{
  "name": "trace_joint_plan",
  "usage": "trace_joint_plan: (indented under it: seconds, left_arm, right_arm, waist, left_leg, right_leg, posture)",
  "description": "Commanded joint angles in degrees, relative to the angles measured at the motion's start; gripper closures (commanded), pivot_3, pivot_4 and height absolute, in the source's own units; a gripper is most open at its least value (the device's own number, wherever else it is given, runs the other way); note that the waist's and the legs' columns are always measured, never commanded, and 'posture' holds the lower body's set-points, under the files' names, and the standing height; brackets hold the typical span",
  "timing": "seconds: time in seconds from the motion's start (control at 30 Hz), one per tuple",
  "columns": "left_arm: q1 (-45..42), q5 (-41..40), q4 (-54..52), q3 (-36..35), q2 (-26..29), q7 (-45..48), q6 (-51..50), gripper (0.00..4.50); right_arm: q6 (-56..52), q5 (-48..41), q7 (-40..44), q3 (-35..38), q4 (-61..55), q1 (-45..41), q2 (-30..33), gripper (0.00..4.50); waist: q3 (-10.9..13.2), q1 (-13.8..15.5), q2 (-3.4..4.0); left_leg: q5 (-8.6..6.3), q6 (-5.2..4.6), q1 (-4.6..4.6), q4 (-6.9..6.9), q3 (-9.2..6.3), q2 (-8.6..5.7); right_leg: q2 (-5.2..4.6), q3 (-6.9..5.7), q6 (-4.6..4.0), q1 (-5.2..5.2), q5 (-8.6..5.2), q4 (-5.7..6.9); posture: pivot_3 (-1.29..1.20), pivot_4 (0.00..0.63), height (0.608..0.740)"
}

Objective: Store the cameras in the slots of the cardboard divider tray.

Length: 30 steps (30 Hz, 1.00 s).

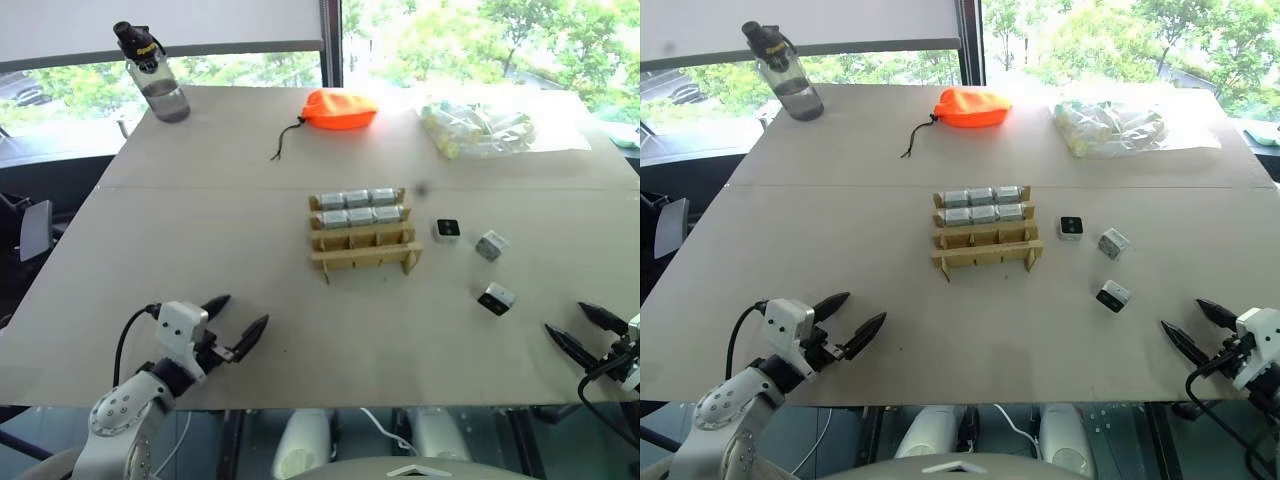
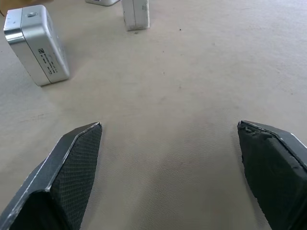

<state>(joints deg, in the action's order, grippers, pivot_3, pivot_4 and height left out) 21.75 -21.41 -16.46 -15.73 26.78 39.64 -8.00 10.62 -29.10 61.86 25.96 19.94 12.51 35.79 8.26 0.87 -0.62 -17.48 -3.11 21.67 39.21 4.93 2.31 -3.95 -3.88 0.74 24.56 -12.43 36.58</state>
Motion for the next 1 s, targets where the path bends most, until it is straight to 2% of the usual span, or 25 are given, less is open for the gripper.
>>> trace_joint_plan:
  seconds: [0.03,0.77,0.87,1.0]
  left_arm:
    - [0.79,0.57,0.88,-0.19,0.32,0.63,1.89,0.03]
    - [1.53,-0.94,-0.33,-1.48,1.64,1.16,2.24,0.03]
    - [2.53,-6.33,-3.44,-2.35,4.73,5.72,-1.84,0.03]
    - [3.35,-8.24,-6.61,-3.32,11.18,12.02,-3.27,0.03]
  right_arm:
    - [1.38,-0.51,0.08,2.21,-1.27,-0.09,0.97,0.00]
    - [0.21,-0.09,3.04,-0.03,-3.06,-0.83,2.38,0.00]
    - [0.29,1.74,4.56,-1.70,-4.72,-0.83,4.42,0.00]
    - [-0.71,2.64,5.60,-3.52,-6.23,-1.98,6.18,0.00]
  waist:
    - [0.00,-0.01,0.00]
    - [0.00,-0.08,0.01]
    - [0.00,-0.11,-0.01]
    - [0.02,-0.04,-0.04]
  left_leg:
    - [0.00,0.00,0.00,0.00,0.00,0.00]
    - [0.00,0.00,-0.01,0.00,0.03,0.01]
    - [0.00,0.00,-0.01,0.00,0.03,0.01]
    - [0.00,0.00,-0.01,0.00,0.03,0.03]
  right_leg:
    - [0.00,0.00,0.00,0.00,0.00,0.00]
    - [0.02,0.00,0.00,0.00,0.00,0.00]
    - [0.01,0.00,0.00,0.01,0.00,0.00]
    - [0.02,-0.02,0.01,0.02,-0.01,0.01]
  posture:
    - [0.00,0.150,0.740]
    - [0.00,0.150,0.740]
    - [0.00,0.150,0.740]
    - [0.00,0.150,0.740]
